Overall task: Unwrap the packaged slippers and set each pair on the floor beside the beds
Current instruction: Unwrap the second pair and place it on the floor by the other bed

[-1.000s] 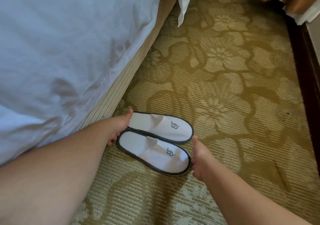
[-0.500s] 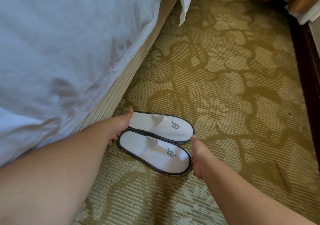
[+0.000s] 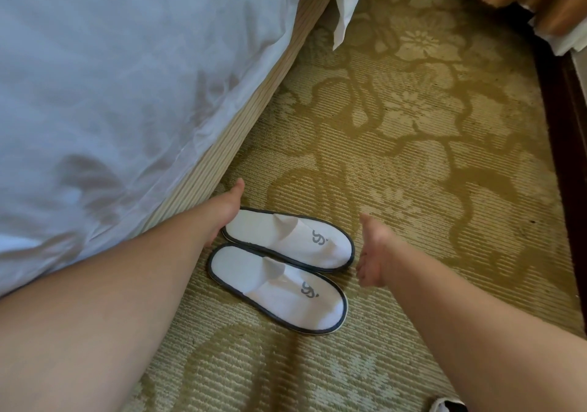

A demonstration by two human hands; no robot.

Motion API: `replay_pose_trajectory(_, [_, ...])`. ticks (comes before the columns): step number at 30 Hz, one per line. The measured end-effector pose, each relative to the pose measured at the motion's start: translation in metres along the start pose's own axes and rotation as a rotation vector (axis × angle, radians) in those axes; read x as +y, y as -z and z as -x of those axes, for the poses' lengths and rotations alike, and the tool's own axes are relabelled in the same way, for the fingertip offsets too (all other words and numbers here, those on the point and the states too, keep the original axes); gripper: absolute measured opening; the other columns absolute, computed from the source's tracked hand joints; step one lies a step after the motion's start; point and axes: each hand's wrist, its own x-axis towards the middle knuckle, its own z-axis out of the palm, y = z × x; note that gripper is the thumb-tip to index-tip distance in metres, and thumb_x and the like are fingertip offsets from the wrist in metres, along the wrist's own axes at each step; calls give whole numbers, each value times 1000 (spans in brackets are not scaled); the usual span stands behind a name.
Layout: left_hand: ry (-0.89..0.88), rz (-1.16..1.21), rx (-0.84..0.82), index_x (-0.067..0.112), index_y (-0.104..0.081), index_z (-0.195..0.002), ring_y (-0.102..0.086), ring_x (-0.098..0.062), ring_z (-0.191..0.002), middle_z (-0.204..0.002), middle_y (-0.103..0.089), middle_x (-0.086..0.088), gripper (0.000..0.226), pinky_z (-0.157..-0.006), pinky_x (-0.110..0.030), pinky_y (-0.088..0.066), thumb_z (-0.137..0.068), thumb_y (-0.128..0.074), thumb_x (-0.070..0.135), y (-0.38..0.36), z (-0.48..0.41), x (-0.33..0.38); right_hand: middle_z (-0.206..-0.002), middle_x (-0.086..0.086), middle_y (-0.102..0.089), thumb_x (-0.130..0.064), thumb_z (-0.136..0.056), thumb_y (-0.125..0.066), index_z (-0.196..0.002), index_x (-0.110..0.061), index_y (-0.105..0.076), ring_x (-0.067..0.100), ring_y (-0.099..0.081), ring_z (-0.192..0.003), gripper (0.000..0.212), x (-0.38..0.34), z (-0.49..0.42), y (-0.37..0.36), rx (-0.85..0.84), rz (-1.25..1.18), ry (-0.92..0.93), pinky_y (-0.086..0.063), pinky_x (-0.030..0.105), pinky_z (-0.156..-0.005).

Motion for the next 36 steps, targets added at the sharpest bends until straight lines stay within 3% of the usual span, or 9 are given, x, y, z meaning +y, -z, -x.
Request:
replay_pose_trajectory(5, [-59,21,44,19,-22,-158,-23,-29,-149,-164,-21,-11,91,-120,-45,-19,-89,-17,79,-5,-6,3,-165,12,-9,-71,-87,-43,-157,-16,-13,35,-12,-151,95,-18,-11,-2,17,-36,47,-16,54,-121])
replay_pose_trajectory(21, [-78,2,69,18,-24,-157,-21,-29,-150,-164,-20,-11,95,-122,-47,-18,-87,-18,81,-10,-17,3,-165,13,-12,-74,-84,-45,-157,-19,-16,37,-17,-149,96,-12,-31,-3,10,-27,14,-20,55,-118])
replay_pose_trajectory(25, [-72,9,28,22,-27,-156,-26,-28,-148,-163,-24,-9,108,-121,-50,-21,-74,-19,91,-8,-20,1,-165,13,-12,-72,-88,-42,-157,-18,-16,37,-15,-150,91,-11,-30,2,-16,-9,30,-17,55,-119])
replay_pose_trajectory(30, [-67,24,8,27,-30,-154,-32,-28,-145,-161,-30,-5,135,-118,-54,-24,-43,-22,103,-6,-29,-6,-165,13,-13,-71,-90,-38,-156,-14,-18,36,-16,-150,89,-9,-29,5,-36,1,33,-16,53,-120])
replay_pose_trajectory(36, [-67,16,-6,27,-29,-155,-30,-29,-146,-161,-30,-6,128,-118,-55,-23,-50,-21,101,-6,-23,-4,-165,13,-10,-77,-79,-43,-157,-20,-16,39,-16,-149,100,-7,-31,1,4,9,1,-18,58,-116])
